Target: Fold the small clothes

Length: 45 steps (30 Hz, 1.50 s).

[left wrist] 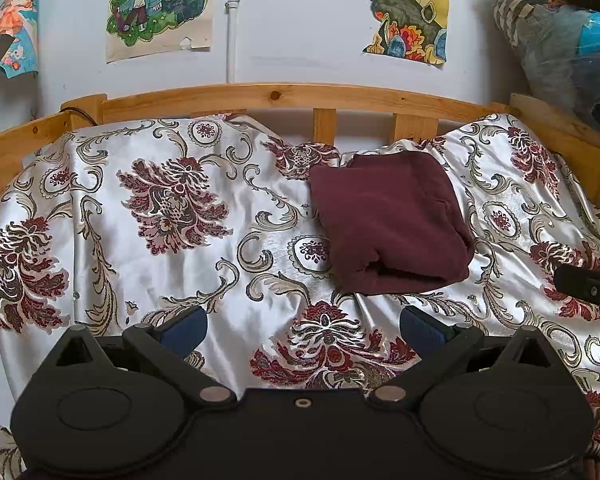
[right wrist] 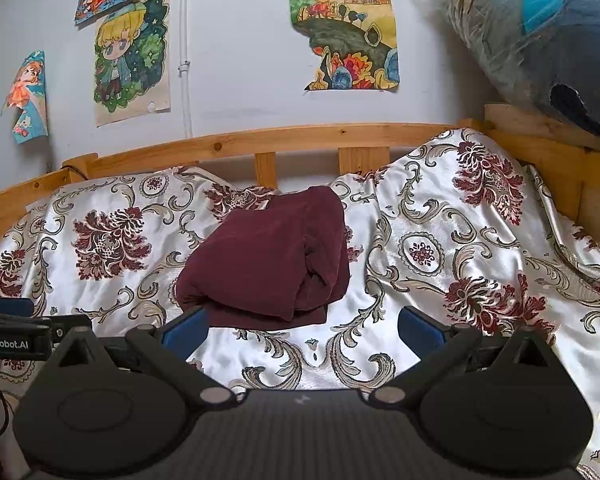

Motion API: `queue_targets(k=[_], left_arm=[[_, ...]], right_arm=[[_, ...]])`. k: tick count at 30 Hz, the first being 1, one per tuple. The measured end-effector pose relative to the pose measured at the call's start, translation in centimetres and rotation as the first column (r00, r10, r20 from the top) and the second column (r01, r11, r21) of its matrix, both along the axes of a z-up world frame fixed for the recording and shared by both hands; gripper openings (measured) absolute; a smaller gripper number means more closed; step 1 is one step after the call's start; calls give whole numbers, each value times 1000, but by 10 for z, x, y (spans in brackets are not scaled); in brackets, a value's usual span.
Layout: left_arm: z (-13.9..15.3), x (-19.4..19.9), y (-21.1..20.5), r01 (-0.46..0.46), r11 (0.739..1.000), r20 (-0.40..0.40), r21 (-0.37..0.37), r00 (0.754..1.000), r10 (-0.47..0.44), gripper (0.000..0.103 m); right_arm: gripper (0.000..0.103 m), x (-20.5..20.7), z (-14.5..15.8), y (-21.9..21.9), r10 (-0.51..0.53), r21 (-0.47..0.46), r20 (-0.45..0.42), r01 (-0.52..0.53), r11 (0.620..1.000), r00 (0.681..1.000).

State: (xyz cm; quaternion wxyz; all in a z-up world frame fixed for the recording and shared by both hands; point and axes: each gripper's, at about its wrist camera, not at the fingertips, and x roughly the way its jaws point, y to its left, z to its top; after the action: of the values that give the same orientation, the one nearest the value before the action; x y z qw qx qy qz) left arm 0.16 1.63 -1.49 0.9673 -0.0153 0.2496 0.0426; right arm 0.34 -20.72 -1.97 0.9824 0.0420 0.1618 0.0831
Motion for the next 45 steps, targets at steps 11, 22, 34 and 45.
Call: queue_targets(k=[11, 22, 34, 45], left_arm=[[0, 0, 0, -1, 1000, 0, -1, 1000, 1, 102], [0, 0, 0, -1, 1000, 0, -1, 1000, 1, 102], [0, 0, 0, 0, 1000, 0, 0, 1000, 0, 102], [0, 0, -1, 0, 1000, -2, 0, 1000, 0, 102]], right_arm=[[103, 0, 0, 0, 0, 0, 0, 0, 1000, 1000], [103, 0, 0, 0, 0, 1, -1, 0, 1000, 1000], [103, 1, 0, 0, 0, 2, -2, 0, 1000, 1000], [103, -1, -3, 3, -1, 4, -8, 1, 1000, 1000]])
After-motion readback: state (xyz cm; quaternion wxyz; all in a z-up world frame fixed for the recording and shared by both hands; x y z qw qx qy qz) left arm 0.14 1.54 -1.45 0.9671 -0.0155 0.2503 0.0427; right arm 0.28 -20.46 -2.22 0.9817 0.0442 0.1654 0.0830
